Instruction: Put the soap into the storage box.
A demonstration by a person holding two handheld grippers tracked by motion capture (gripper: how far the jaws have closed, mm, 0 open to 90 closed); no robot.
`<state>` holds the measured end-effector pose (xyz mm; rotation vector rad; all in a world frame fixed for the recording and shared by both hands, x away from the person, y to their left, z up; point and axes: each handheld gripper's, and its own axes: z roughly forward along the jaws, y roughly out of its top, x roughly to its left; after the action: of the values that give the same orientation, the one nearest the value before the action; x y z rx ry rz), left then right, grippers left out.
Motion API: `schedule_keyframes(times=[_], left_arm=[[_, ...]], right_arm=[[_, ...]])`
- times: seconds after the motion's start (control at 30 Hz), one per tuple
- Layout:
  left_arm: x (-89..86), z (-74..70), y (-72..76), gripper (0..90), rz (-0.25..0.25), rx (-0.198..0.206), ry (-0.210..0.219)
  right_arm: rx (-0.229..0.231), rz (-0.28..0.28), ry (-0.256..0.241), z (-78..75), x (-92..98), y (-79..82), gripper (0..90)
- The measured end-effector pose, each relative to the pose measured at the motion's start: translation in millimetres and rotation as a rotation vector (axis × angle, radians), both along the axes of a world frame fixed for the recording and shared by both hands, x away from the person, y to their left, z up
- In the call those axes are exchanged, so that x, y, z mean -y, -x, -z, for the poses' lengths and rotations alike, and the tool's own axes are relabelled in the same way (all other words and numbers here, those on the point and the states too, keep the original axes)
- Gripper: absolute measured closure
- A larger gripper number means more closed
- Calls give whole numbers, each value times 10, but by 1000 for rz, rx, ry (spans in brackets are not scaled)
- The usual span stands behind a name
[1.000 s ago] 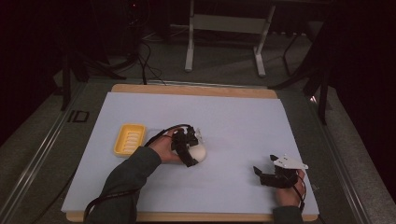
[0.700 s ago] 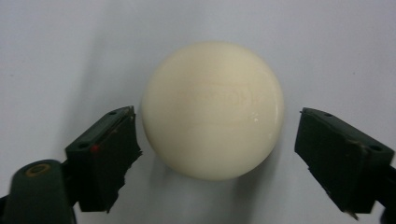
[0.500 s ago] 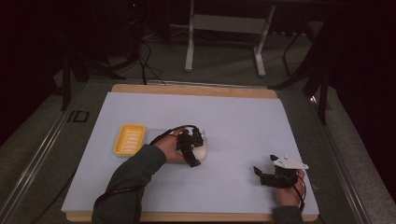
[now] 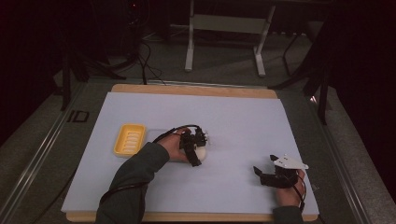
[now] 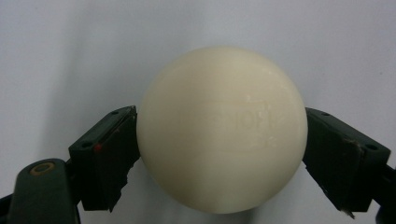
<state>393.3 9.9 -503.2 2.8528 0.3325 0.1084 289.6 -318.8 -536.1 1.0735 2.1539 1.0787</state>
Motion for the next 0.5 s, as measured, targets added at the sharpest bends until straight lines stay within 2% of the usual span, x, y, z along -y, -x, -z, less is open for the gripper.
schedule_keyframes(times=[0.37, 0.43, 0.5], left_arm=[[9, 31, -44, 157, -2, -15, -26], [9, 30, -63, 189, -5, -41, -17], [13, 29, -64, 196, -3, -40, -19]], right_arm=[[0, -1, -3, -1, 3, 0, 151], [0, -1, -2, -1, 3, 0, 151], [0, -2, -2, -1, 3, 0, 151]])
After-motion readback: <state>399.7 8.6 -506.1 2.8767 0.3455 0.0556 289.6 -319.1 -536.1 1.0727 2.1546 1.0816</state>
